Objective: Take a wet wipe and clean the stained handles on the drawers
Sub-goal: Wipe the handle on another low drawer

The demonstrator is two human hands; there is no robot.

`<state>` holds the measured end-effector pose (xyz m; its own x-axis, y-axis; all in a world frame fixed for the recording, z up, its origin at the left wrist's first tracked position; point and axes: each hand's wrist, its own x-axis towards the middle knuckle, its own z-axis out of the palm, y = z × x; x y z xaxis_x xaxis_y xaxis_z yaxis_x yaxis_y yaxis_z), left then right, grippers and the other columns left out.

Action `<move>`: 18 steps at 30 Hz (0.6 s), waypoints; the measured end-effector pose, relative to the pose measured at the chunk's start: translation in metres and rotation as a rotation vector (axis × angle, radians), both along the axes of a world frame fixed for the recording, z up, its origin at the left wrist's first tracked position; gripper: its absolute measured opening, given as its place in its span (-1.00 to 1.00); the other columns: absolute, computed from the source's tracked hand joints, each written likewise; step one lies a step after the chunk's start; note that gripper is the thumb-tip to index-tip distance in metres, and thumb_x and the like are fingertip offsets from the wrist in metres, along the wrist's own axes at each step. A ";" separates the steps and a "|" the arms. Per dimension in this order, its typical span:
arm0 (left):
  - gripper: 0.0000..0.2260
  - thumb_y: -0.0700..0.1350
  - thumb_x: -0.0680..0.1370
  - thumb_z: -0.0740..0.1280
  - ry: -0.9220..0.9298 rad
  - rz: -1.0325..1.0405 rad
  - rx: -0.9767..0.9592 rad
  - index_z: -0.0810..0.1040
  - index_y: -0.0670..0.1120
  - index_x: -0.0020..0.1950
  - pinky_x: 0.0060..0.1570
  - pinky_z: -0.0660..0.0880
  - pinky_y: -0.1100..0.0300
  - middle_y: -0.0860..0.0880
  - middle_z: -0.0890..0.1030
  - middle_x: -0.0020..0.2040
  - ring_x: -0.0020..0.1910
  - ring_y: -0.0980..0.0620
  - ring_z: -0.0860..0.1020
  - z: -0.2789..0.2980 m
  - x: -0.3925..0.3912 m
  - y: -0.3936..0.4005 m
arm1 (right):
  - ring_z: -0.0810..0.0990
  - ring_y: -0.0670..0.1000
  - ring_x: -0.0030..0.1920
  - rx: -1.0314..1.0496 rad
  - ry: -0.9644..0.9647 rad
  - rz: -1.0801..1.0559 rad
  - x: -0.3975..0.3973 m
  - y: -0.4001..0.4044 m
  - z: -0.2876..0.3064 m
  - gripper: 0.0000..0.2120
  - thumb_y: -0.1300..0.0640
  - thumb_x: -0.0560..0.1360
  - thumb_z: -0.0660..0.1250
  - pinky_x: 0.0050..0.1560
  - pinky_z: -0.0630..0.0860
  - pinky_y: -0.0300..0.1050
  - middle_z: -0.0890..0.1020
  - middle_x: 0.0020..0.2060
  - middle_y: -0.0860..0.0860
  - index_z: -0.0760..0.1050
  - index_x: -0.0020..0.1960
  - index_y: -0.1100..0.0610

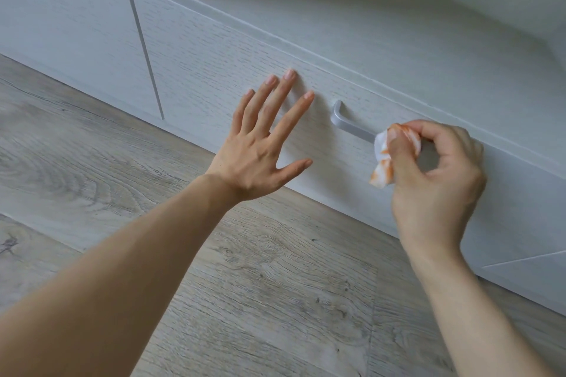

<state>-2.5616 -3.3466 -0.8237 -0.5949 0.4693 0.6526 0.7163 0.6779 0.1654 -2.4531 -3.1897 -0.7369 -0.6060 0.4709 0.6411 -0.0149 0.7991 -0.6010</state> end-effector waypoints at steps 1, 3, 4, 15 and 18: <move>-0.30 0.27 0.53 0.12 -0.002 0.002 -0.004 0.05 -0.09 0.54 0.46 -0.02 -0.17 -0.22 0.00 0.53 0.52 -0.18 -0.05 0.000 0.001 0.001 | 0.42 -0.05 -0.03 -0.005 0.001 -0.010 0.001 0.001 -0.002 -0.98 0.10 0.44 0.36 0.09 0.40 0.24 0.48 -0.16 -0.16 0.55 -0.13 0.01; -0.30 0.28 0.53 0.11 -0.003 0.009 -0.010 0.06 -0.09 0.54 0.47 -0.04 -0.16 -0.24 0.01 0.53 0.51 -0.19 -0.05 0.000 0.001 0.002 | 0.43 0.02 0.02 -0.058 0.014 -0.016 0.001 0.001 -0.004 -0.91 0.11 0.44 0.38 0.13 0.41 0.16 0.44 -0.09 -0.10 0.61 -0.08 0.05; -0.30 0.28 0.53 0.11 -0.003 0.012 -0.014 0.06 -0.09 0.54 0.47 -0.06 -0.14 -0.24 0.00 0.53 0.51 -0.19 -0.06 0.000 0.002 0.002 | 0.43 0.05 0.02 -0.071 0.019 -0.008 0.000 0.000 -0.005 -0.90 0.13 0.44 0.38 0.14 0.42 0.07 0.41 -0.09 -0.09 0.63 -0.06 0.08; -0.31 0.31 0.54 0.04 -0.003 0.036 -0.064 -0.03 0.00 0.56 0.45 -0.19 -0.12 -0.17 -0.10 0.53 0.52 -0.16 -0.11 0.003 0.001 -0.002 | 0.53 -0.23 -0.27 -0.319 0.120 -0.082 0.012 0.021 -0.019 -0.95 0.21 0.43 0.42 -0.12 0.50 -0.32 0.54 -0.21 -0.05 0.64 -0.11 0.15; -0.31 0.31 0.54 0.05 0.008 0.046 -0.061 -0.04 0.02 0.56 0.45 -0.22 -0.08 -0.20 -0.09 0.53 0.52 -0.15 -0.12 0.006 0.000 -0.001 | 0.59 -0.07 -0.24 -0.620 0.134 -0.106 0.009 0.025 -0.013 -0.94 0.20 0.44 0.42 -0.03 0.59 0.08 0.65 -0.23 0.02 0.63 -0.10 0.11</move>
<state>-2.5614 -3.3479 -0.8180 -0.6117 0.4807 0.6283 0.6853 0.7188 0.1172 -2.4441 -3.1644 -0.7499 -0.4691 0.8314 0.2978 -0.0620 0.3053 -0.9502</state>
